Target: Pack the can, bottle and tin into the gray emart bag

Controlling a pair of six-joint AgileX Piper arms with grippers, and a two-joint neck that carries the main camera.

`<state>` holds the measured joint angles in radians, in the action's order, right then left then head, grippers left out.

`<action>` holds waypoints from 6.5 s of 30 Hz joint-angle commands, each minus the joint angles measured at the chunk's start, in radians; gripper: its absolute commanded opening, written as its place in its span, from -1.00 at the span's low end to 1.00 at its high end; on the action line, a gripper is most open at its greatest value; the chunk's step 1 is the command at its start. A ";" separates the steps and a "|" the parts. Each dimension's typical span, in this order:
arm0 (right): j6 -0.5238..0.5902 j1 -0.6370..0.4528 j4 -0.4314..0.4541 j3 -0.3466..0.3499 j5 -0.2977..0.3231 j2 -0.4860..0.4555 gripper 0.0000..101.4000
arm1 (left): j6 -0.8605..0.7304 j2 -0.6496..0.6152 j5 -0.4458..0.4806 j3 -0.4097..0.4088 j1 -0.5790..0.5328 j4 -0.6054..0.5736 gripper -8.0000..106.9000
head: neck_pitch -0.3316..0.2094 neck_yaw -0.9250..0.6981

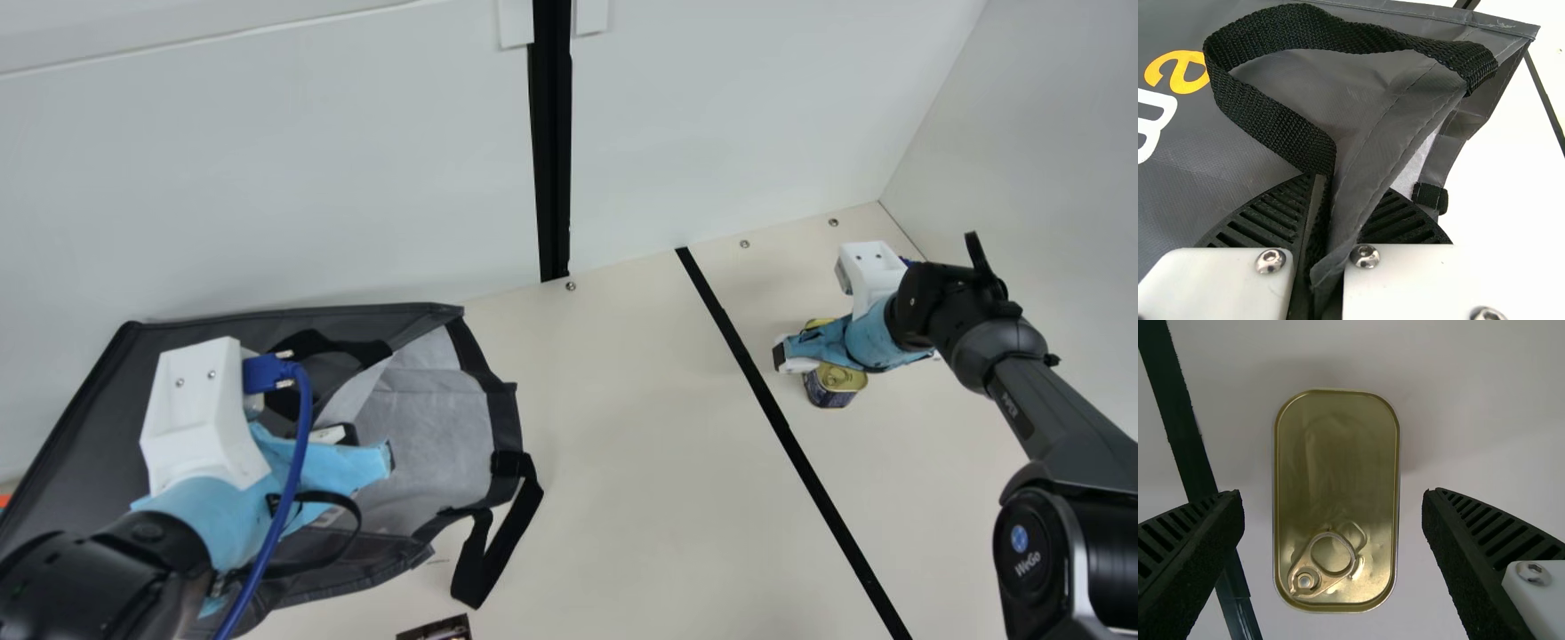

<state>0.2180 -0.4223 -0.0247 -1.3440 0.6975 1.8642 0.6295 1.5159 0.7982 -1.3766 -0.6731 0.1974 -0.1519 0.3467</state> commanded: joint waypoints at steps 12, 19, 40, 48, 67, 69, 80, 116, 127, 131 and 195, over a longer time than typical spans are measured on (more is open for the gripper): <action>-0.015 -0.006 0.001 -0.009 -0.003 0.054 0.00 | 0.000 0.000 0.000 0.000 0.000 0.000 -0.68 | -0.023 0.002; -0.002 -0.004 -0.014 -0.010 -0.002 0.052 -0.92 | 0.000 0.000 0.000 0.000 0.000 0.000 -0.68 | -0.023 0.002; 0.088 0.014 -0.051 0.004 0.011 -0.045 -1.00 | 0.000 0.000 0.000 0.000 0.000 0.000 -0.68 | -0.023 0.002; 0.118 0.031 -0.061 0.028 0.019 -0.104 -1.00 | 0.000 0.000 0.000 0.000 0.000 0.000 -0.68 | -0.023 0.002; 0.166 0.121 -0.063 0.145 0.033 -0.292 -1.00 | 0.000 0.000 0.000 0.000 0.000 0.000 -0.68 | -0.023 0.002; 0.163 0.132 -0.060 0.155 0.038 -0.312 -1.00 | 0.000 0.000 0.000 0.000 0.000 0.000 -0.68 | -0.023 0.002; 0.140 0.204 -0.038 0.206 0.063 -0.413 -1.00 | 0.000 0.000 0.000 0.000 0.000 0.000 -0.68 | -0.023 0.002; -0.031 0.576 0.090 0.313 0.109 -0.585 -1.00 | 0.000 0.000 0.000 0.000 0.000 0.000 -0.68 | -0.023 0.002; -0.017 0.661 0.081 0.324 0.120 -0.614 -1.00 | 0.000 0.000 0.000 0.000 0.000 0.000 -0.68 | -0.023 0.002; -0.001 0.681 0.069 0.326 0.126 -0.623 -1.00 | 0.000 0.000 0.000 0.000 0.000 0.000 -0.68 | -0.023 0.002; 0.796 0.776 -0.681 0.386 -0.062 -0.594 -1.00 | 0.000 0.000 0.000 0.000 0.000 0.000 -0.68 | -0.023 0.002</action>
<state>0.9713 0.3551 -0.6691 -0.9558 0.6333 1.2669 0.6295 1.5159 0.7982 -1.3766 -0.6731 0.1974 -0.1503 0.3482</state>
